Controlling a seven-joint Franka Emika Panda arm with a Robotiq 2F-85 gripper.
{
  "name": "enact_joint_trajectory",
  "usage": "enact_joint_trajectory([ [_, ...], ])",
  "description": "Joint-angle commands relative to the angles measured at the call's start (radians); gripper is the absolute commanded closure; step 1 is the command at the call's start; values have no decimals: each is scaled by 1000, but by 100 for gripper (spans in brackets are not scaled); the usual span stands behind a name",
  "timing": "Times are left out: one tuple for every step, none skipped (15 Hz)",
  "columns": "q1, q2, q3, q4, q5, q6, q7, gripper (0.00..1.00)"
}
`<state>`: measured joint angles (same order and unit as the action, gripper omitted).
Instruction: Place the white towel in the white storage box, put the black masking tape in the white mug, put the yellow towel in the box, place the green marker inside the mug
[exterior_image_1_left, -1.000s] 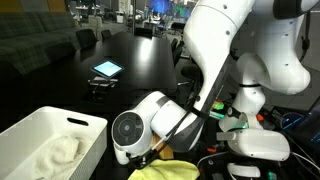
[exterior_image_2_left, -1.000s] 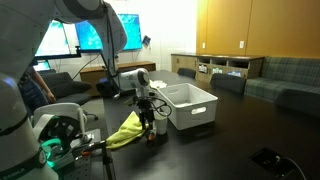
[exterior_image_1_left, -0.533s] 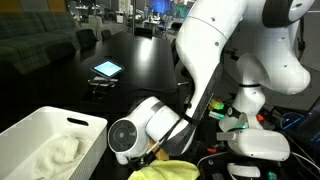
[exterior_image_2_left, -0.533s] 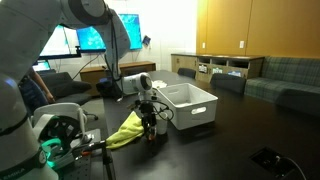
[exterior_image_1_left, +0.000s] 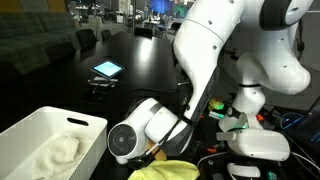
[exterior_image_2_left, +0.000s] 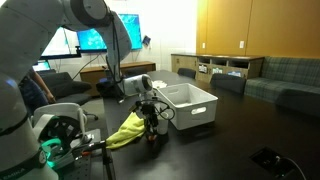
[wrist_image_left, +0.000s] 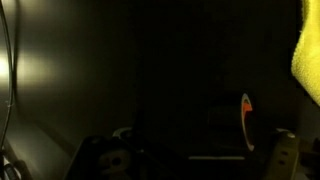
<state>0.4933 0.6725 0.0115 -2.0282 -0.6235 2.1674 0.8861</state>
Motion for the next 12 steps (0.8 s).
enact_joint_trajectory([
  [15, 30, -11, 45, -47, -36, 42, 0],
  [13, 35, -9, 49, -55, -38, 48, 0],
  [11, 40, -9, 53, -60, -41, 53, 0],
  [8, 45, -8, 55, -64, -45, 58, 0],
  [6, 49, -8, 56, -67, -48, 64, 0],
  [4, 54, -7, 59, -67, -51, 67, 0],
  [3, 59, -8, 59, -64, -54, 71, 0],
  [1, 62, -8, 59, -63, -56, 74, 0],
  [-1, 63, -7, 59, -60, -60, 76, 0],
  [-2, 61, -6, 56, -60, -65, 76, 0],
  [-2, 60, -6, 53, -61, -71, 77, 10],
  [-3, 61, -5, 54, -61, -77, 77, 26],
])
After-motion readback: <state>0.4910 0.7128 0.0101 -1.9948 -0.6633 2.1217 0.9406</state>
